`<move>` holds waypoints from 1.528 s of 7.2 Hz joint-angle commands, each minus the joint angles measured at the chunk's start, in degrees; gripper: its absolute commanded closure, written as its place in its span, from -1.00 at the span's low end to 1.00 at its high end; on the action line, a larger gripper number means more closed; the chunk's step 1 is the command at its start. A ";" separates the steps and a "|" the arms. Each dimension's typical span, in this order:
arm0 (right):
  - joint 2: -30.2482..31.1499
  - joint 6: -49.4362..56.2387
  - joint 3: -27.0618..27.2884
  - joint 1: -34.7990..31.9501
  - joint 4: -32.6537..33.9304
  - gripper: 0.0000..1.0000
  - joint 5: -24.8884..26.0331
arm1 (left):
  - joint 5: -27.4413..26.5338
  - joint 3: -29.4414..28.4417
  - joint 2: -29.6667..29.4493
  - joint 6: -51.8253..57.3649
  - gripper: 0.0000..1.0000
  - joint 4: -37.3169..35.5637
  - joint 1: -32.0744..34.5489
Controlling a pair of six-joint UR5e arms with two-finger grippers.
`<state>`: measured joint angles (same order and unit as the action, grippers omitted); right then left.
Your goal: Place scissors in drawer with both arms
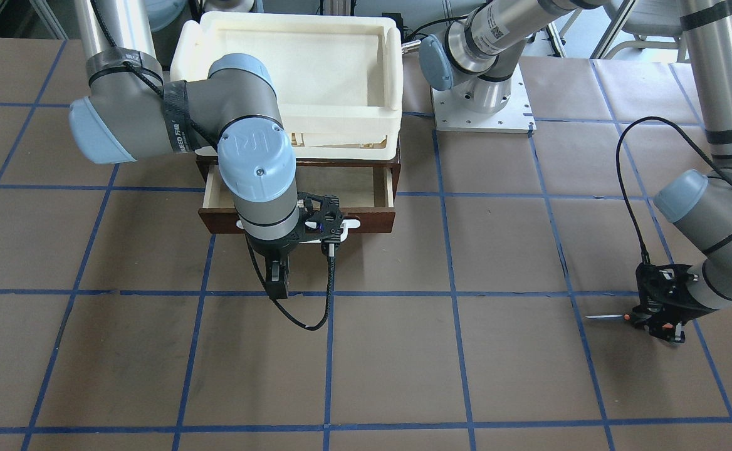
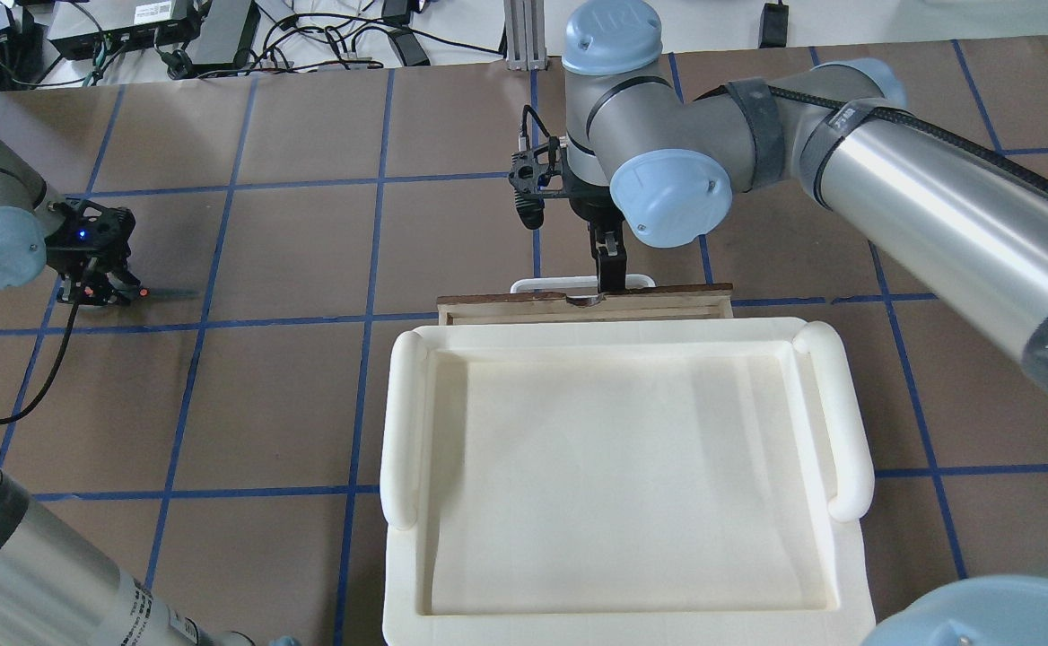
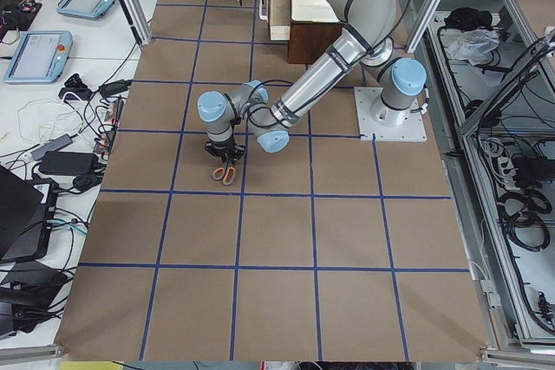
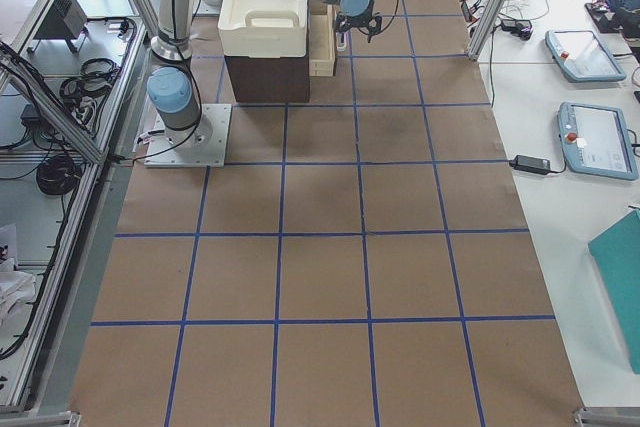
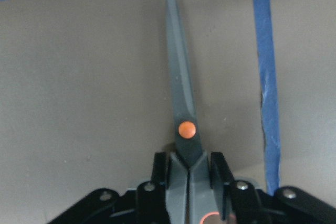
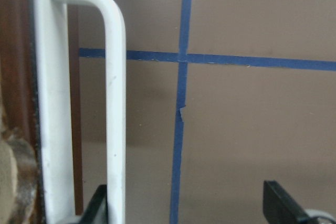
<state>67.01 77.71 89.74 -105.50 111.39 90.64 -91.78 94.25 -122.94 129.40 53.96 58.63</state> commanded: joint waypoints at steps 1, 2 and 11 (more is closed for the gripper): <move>-0.39 0.42 -0.01 0.12 3.21 -1.00 0.07 | 1.85 -0.21 0.60 -0.46 0.69 0.00 0.08; -0.48 0.51 -0.01 0.12 5.83 -1.00 -0.02 | 2.04 -0.47 0.77 -0.46 0.71 0.09 0.08; -2.50 1.83 -0.10 0.47 17.98 -1.00 0.15 | 5.03 -2.57 12.36 -8.10 0.79 14.56 3.68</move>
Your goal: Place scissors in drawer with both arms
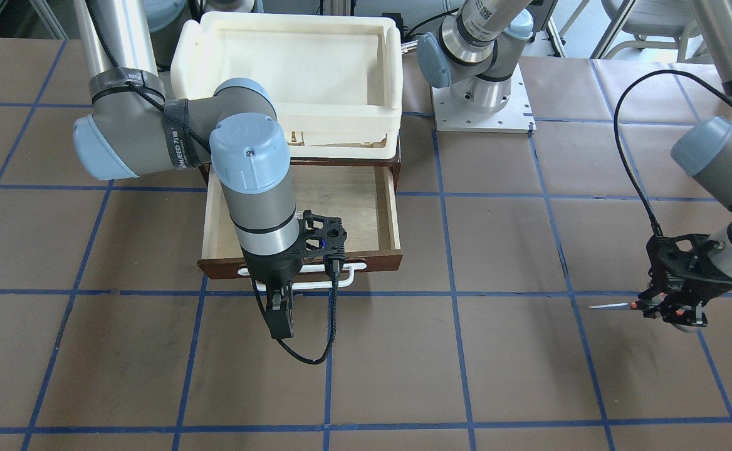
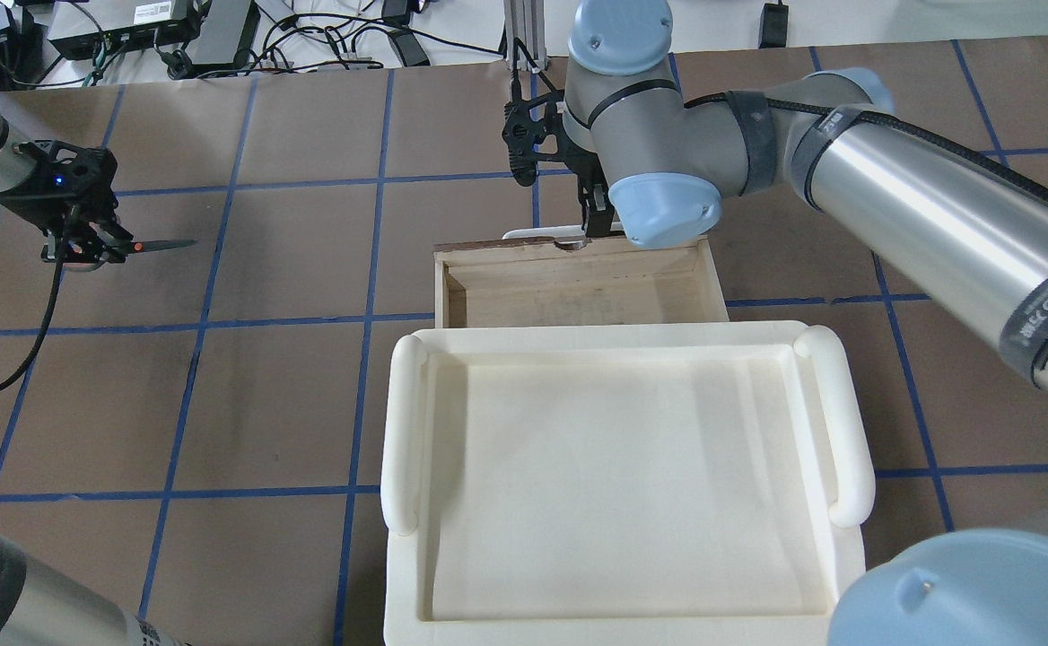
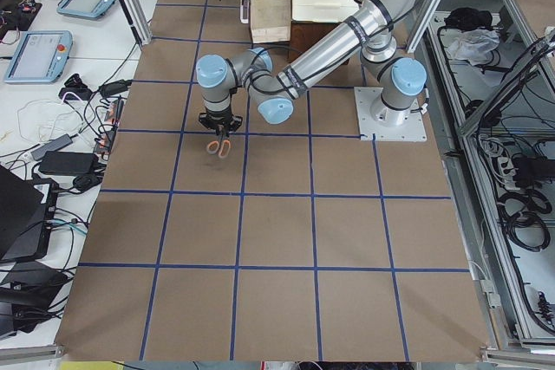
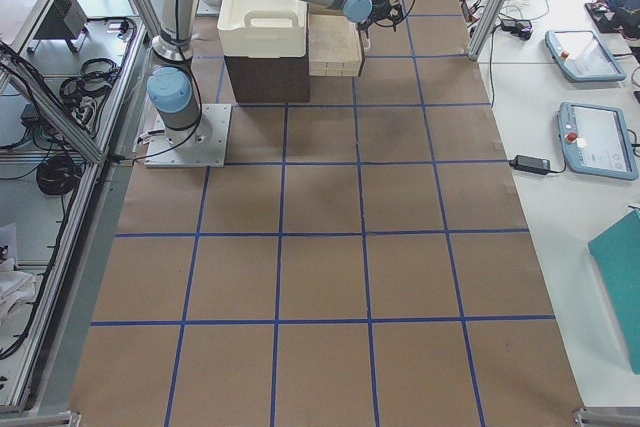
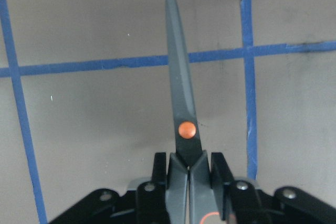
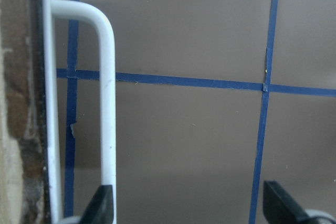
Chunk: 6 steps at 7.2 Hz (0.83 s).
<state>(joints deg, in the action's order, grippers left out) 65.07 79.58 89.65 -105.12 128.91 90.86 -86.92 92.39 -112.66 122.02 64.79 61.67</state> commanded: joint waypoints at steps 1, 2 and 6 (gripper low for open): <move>-0.38 -0.21 -0.09 0.18 0.38 -1.00 0.02 | 0.26 -2.55 3.66 -2.73 0.79 7.60 0.82; -0.21 -0.39 -0.70 1.05 0.29 -1.00 -0.68 | 0.35 -4.75 5.07 -5.62 0.79 11.90 1.96; 8.36 -2.74 -7.21 6.13 -17.22 -1.00 -0.59 | 1.31 -6.79 10.78 -21.26 0.79 19.04 8.90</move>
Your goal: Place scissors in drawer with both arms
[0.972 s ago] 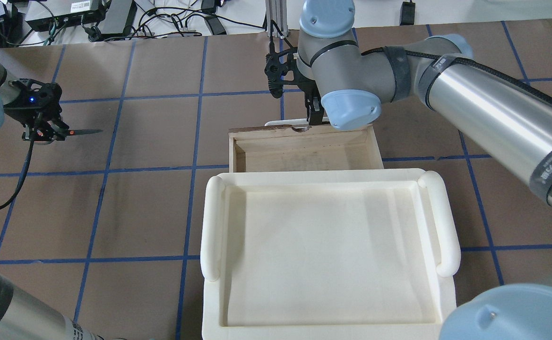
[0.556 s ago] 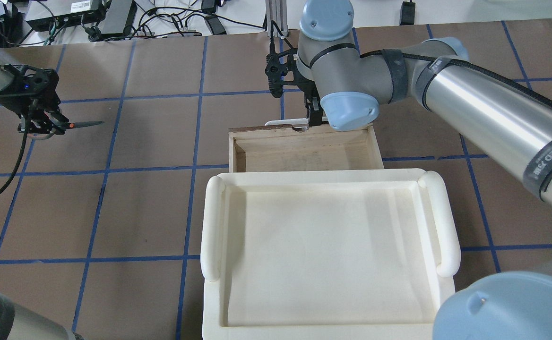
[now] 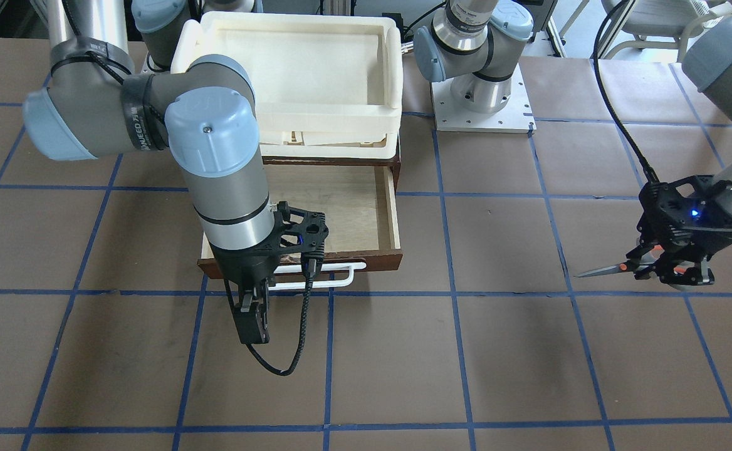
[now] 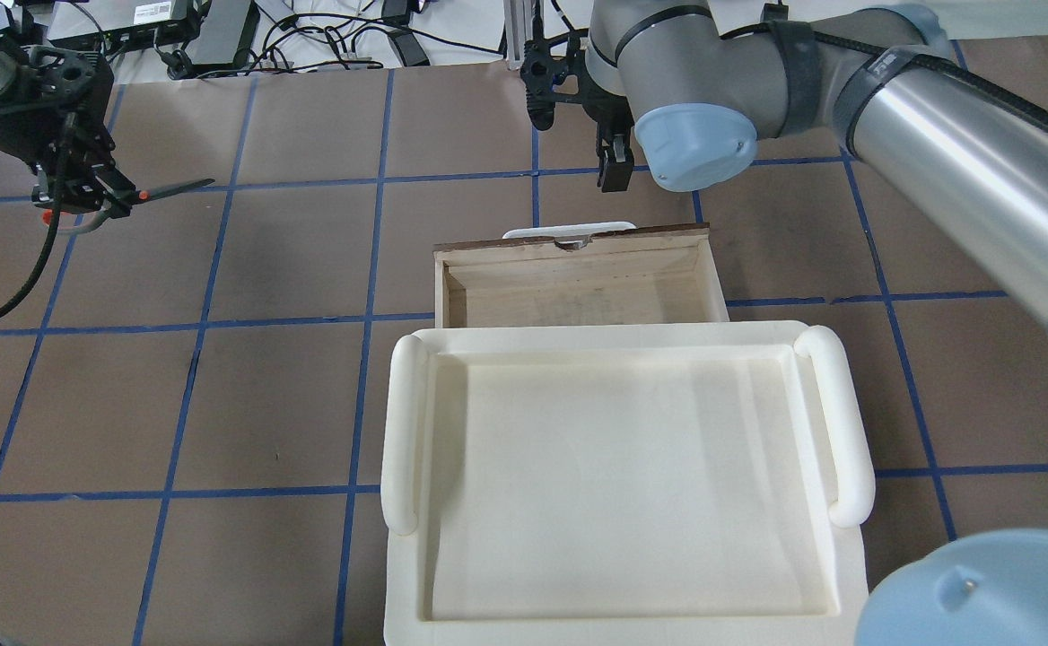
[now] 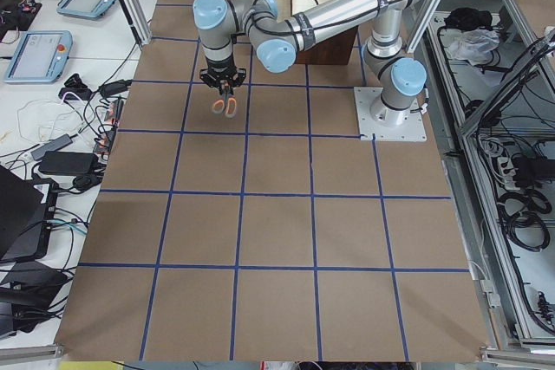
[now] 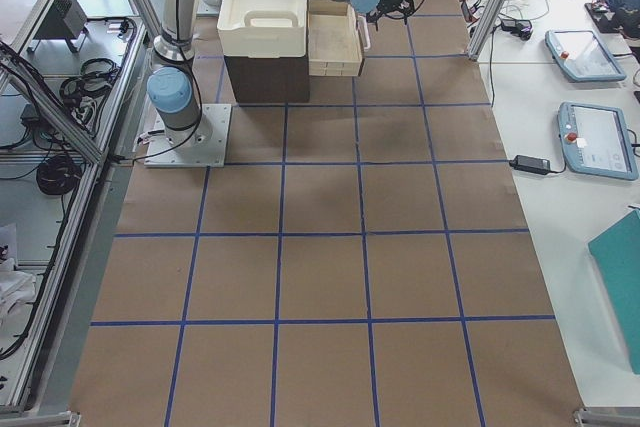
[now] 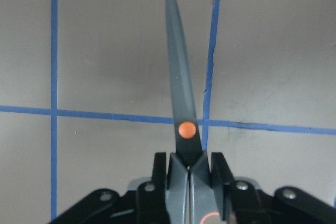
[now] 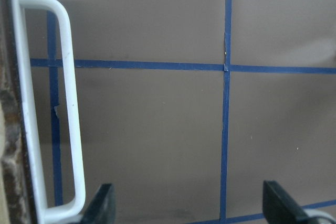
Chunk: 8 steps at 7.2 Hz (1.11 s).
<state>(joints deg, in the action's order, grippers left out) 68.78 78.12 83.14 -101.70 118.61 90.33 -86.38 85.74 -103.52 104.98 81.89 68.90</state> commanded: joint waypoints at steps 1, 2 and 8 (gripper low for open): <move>9.48 -5.39 -0.09 7.26 -13.07 -1.00 -1.11 | 1.64 -0.04 2.27 -7.13 0.79 2.92 3.33; 13.70 -10.13 -0.08 9.83 -18.01 -1.00 -2.25 | 1.56 0.04 2.27 -11.94 0.79 2.93 6.04; 23.50 -75.16 -0.08 11.35 -35.60 -1.00 -3.38 | 1.74 1.80 2.27 -30.68 0.79 1.35 30.12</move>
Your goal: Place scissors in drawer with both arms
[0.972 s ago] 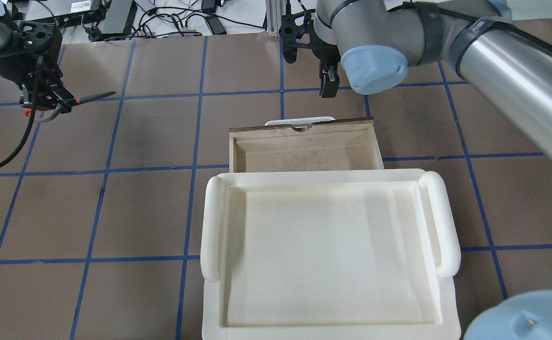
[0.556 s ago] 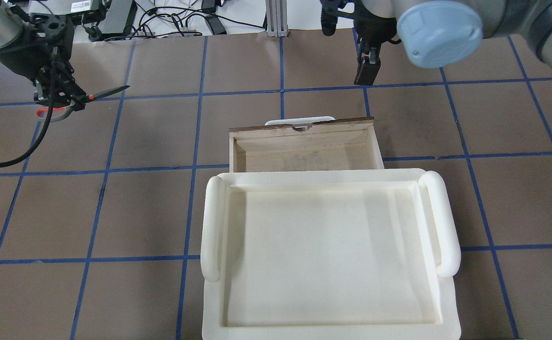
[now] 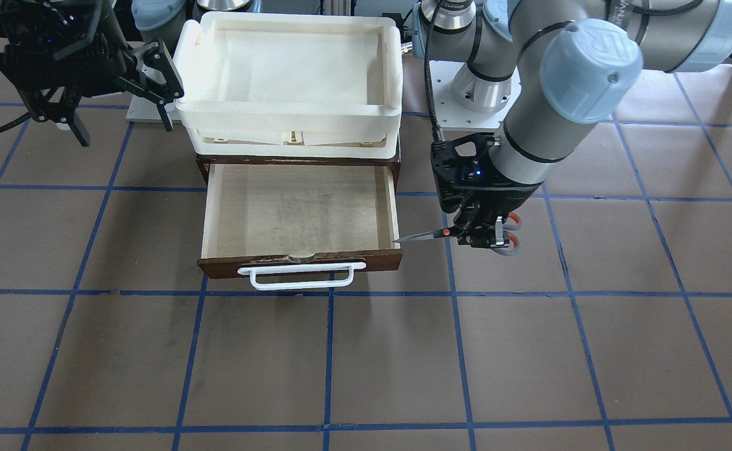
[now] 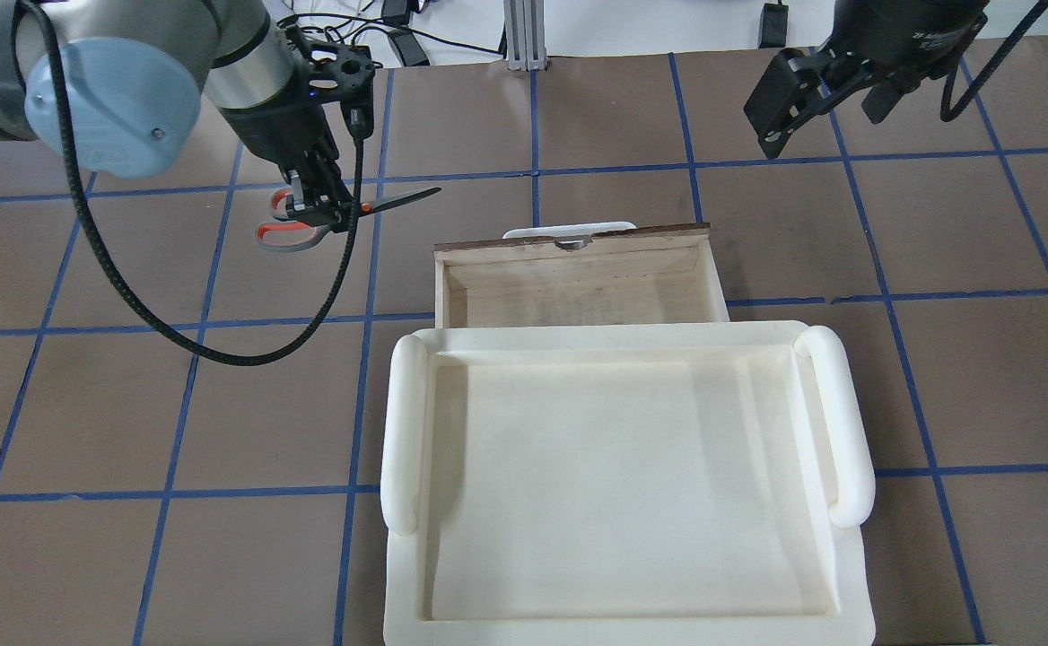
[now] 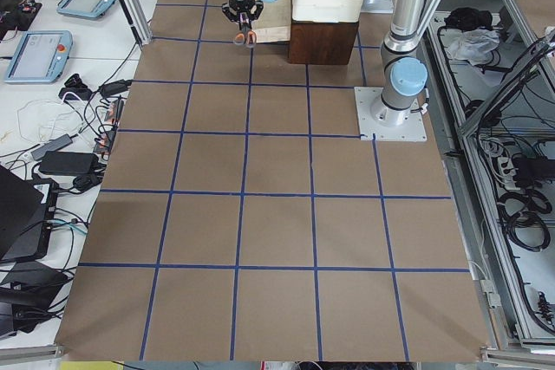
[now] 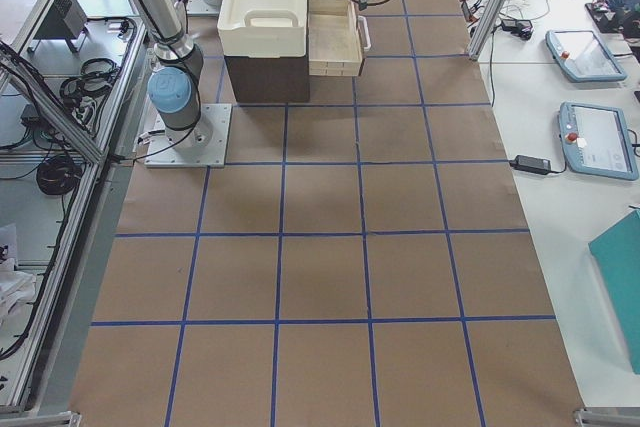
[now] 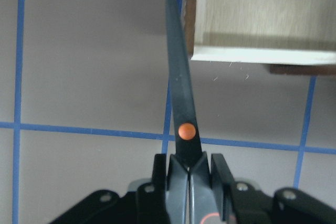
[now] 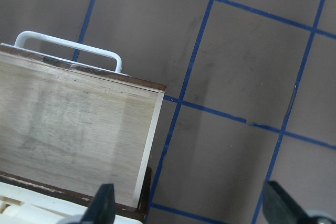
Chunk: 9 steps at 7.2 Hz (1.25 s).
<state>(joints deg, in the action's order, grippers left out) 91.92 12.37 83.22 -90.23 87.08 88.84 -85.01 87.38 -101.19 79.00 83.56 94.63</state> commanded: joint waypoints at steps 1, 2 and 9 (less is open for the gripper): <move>0.36 -10.00 -0.16 -0.12 -4.98 -1.00 -1.48 | -0.15 1.29 -0.58 -5.17 0.79 -0.76 8.43; 0.27 -10.18 -0.16 -0.04 -5.17 -1.00 -1.39 | -0.16 2.61 -1.19 -9.52 0.79 -3.64 11.25; 0.98 -15.71 -0.07 -0.21 -6.66 -1.00 -1.39 | 2.75 4.64 -4.62 -18.68 0.79 -10.17 19.44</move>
<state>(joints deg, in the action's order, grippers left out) 92.81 -2.62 83.14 -90.41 80.45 87.37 -82.42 91.95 -105.14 62.11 73.69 112.93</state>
